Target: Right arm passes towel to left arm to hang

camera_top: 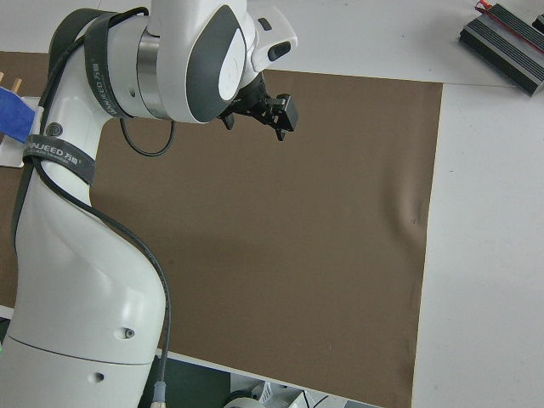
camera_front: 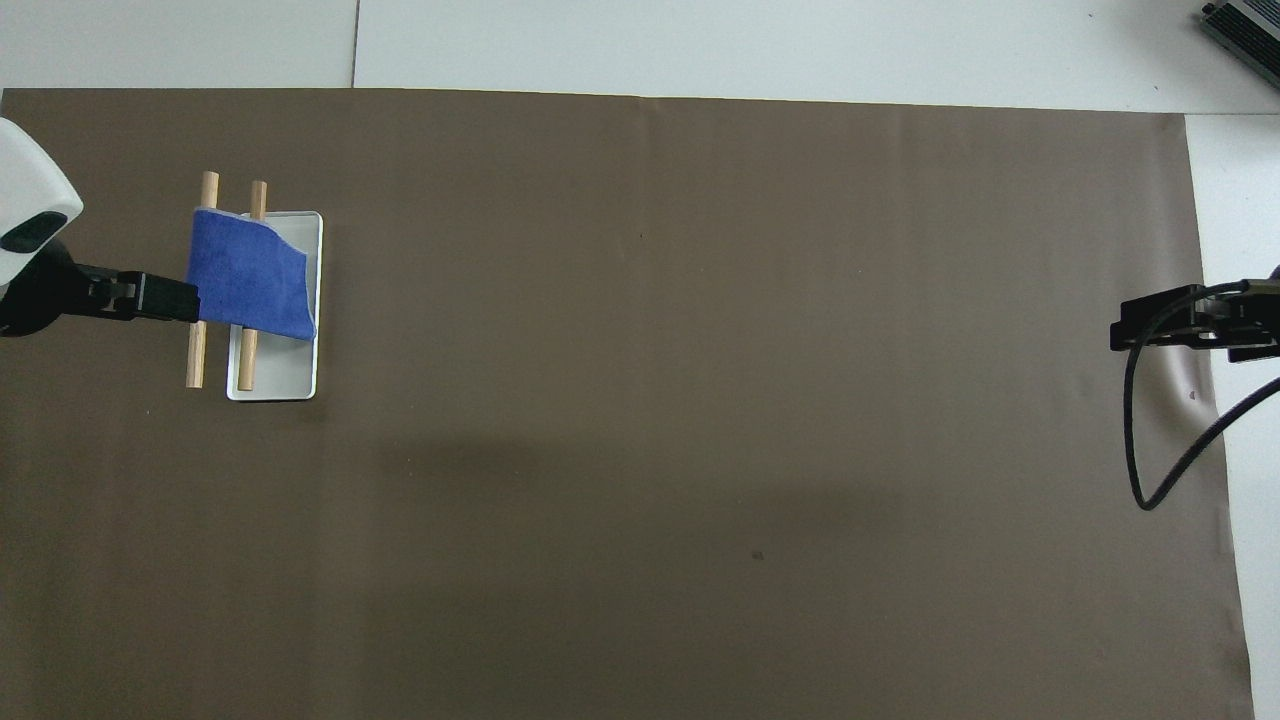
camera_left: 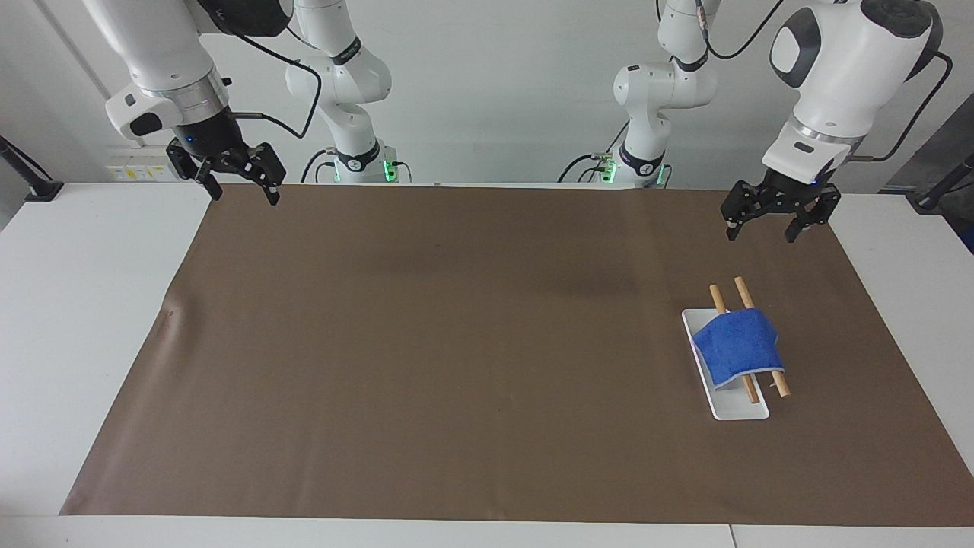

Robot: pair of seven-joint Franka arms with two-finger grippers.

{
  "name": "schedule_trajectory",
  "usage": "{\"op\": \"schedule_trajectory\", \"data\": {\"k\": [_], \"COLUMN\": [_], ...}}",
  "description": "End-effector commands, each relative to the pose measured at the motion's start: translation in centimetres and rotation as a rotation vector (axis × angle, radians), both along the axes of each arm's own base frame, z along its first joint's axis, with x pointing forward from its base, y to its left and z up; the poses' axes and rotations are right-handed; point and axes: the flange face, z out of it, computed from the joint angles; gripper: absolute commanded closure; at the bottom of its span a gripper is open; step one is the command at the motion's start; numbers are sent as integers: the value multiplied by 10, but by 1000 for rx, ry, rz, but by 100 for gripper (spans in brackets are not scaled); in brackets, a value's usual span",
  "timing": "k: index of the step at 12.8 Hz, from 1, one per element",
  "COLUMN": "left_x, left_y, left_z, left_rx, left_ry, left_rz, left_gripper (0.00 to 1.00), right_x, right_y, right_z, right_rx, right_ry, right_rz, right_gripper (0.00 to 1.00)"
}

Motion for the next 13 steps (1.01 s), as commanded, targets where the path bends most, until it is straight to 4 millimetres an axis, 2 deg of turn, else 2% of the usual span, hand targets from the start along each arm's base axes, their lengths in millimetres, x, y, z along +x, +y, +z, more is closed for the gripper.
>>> {"op": "schedule_trajectory", "data": {"k": [1,3,5,8,13], "left_x": [-4,-2,-3,3,-1], "left_y": [-2,0,3,1,4], "left_z": [17,30,28,40,39], "left_rx": [14,13,15,13,-15], "left_ry": [23,20,42,25,58], "left_rz": [-18,-14,-9,-10,7], "left_gripper": [0,0,0,0,0], "right_x": [-4,-3,-3,-3,-3], "right_y": [-1,-2,-1,0,-1], "right_z": [1,0,1,1,1], "right_rx": [-25,-24,-24,-21,-14], "right_ry": [-16,-18,-23,-23,-23], "right_rz": [23,23,23,23,15], "right_gripper": [0,0,0,0,0]}}
